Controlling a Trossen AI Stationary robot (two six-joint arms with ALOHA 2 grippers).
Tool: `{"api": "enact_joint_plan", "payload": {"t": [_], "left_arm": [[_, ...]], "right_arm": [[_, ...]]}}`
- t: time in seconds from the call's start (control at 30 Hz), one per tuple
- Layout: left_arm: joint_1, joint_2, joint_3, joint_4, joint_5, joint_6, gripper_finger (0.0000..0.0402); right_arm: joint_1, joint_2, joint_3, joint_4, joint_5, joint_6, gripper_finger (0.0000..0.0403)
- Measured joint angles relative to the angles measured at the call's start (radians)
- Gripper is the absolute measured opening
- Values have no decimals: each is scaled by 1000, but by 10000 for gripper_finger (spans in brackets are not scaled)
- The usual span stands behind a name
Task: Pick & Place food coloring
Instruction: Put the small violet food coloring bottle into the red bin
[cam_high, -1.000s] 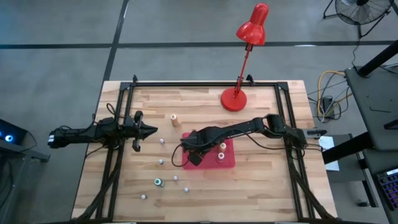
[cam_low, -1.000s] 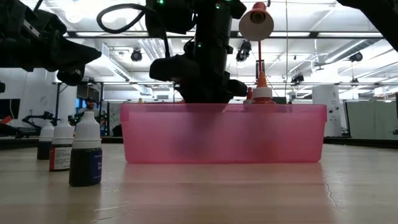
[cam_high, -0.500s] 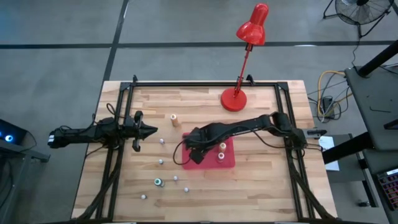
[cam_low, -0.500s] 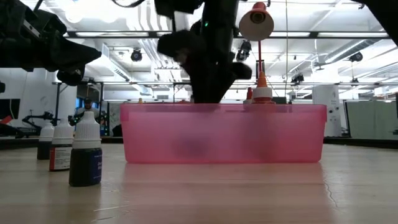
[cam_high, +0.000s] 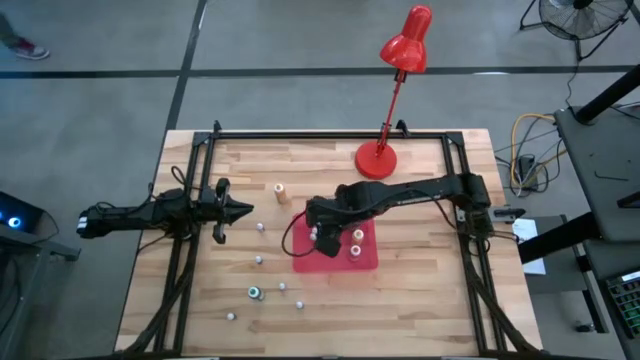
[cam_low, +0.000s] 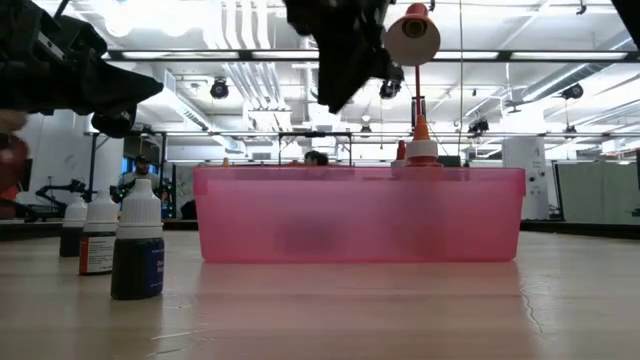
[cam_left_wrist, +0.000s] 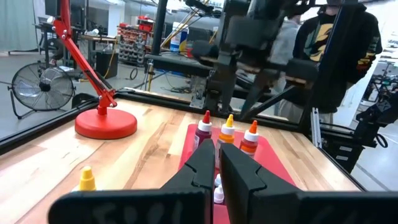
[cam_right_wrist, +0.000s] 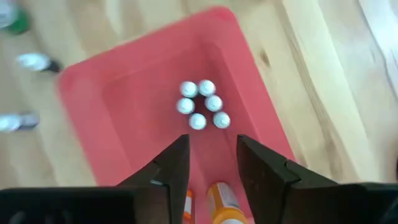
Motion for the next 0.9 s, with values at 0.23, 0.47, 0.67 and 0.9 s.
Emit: {"api": "enact_joint_plan", "payload": {"t": [0.23, 0.47, 0.67, 0.9], "left_arm": [[0, 0, 0, 0, 0, 0, 0], [0, 0, 0, 0, 0, 0, 0], [0, 0, 0, 0, 0, 0, 0], [0, 0, 0, 0, 0, 0, 0]], "right_arm": [[9, -4, 102, 3, -87, -274, 171], [59, -4, 150, 40, -173, -501, 204], [131, -3, 133, 107, -174, -624, 214], [177, 76, 164, 158, -174, -664, 217]]}}
